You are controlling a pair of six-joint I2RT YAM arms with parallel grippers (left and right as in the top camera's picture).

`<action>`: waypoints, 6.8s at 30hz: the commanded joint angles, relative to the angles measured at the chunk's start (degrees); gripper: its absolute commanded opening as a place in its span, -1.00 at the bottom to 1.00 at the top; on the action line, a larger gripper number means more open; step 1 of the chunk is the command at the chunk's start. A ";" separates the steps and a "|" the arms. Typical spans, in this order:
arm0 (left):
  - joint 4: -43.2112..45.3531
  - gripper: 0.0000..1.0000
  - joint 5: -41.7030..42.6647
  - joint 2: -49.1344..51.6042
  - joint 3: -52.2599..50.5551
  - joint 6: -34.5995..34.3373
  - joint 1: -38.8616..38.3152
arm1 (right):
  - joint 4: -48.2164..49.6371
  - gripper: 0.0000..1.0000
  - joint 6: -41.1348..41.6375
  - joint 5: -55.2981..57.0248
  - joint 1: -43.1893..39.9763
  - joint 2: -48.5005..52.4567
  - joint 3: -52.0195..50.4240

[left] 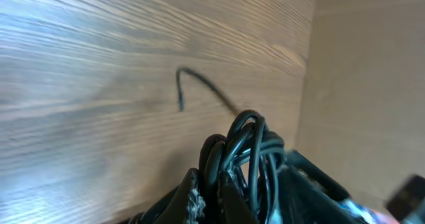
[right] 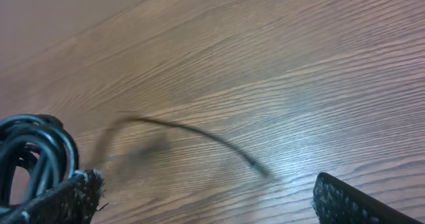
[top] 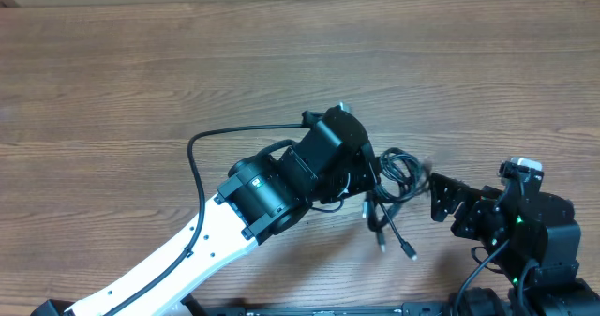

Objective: Untangle cables

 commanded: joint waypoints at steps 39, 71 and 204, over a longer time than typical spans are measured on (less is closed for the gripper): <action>15.82 -0.91 -3.89 -0.20 0.42 0.74 -0.44 | 8.52 1.00 -9.22 -25.88 -0.04 -0.48 1.20; 14.88 -0.91 -16.13 -0.20 0.42 16.59 -0.33 | 1.81 1.00 -17.11 -16.57 -0.04 -0.44 1.20; -20.22 1.00 27.89 -0.20 0.35 52.48 19.08 | 26.29 -0.92 -27.06 -71.69 -0.04 -0.44 1.16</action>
